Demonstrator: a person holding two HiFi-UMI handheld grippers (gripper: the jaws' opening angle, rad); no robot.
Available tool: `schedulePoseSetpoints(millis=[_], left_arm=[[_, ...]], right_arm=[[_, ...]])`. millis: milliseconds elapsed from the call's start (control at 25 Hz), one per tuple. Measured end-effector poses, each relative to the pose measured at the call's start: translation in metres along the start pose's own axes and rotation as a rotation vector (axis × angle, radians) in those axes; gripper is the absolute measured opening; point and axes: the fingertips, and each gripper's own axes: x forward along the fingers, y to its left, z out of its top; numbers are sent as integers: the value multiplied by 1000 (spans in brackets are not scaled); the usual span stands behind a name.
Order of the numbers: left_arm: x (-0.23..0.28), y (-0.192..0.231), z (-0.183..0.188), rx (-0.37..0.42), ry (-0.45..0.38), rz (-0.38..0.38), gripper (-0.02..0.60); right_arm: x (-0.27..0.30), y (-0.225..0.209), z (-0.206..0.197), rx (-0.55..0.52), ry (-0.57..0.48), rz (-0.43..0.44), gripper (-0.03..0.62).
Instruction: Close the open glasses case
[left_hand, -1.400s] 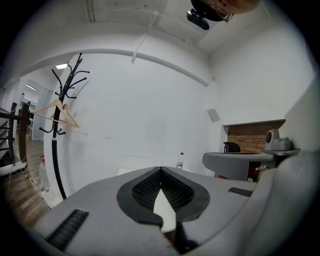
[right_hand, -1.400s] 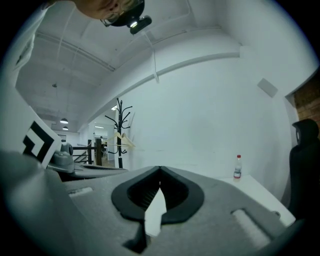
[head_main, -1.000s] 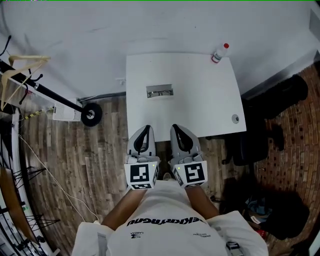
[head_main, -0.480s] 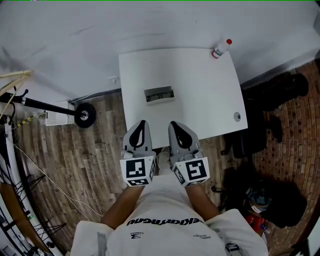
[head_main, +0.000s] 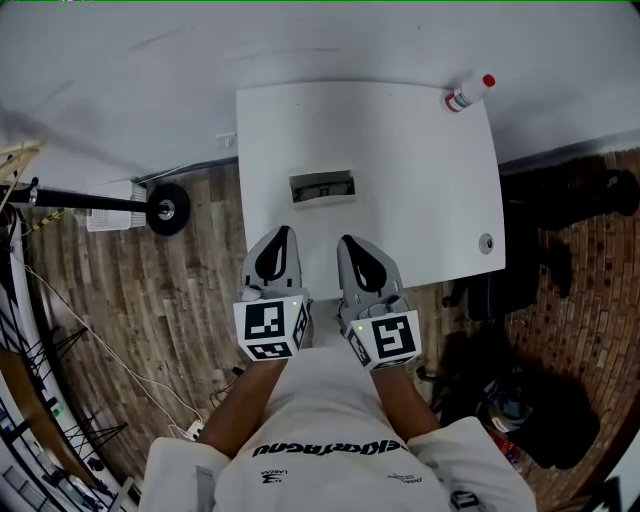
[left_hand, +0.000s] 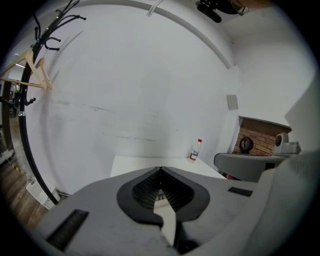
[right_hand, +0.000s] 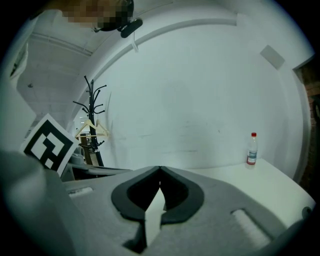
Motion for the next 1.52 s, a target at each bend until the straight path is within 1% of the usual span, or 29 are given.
schedulePoseSetpoints(millis=[160,320,520,840,1040,1360,1520], left_arm=[[30,10,-12,-18,46,19,-2],[62,22,-25,-21,94,29,-2],[93,36,-38,-45,131,34,0],[133,52,-51,-92,166,36,43],[148,61,-61,-111,197,36,69],[172,75,-87,-112,272,11,81],[187,75,-97,-118,304,-31,81]], right_arm=[[16,-12,-11,5,29,17,0],[36,-24,-19,2,48,30,0],[59,-34,-38,12,78,40,0],[87,-51,-55,19,115,45,0],[95,-55,-64,28,138,45,0],[103,-59,-79,42,162,39,0],[106,-65,-83,40,172,34,0]])
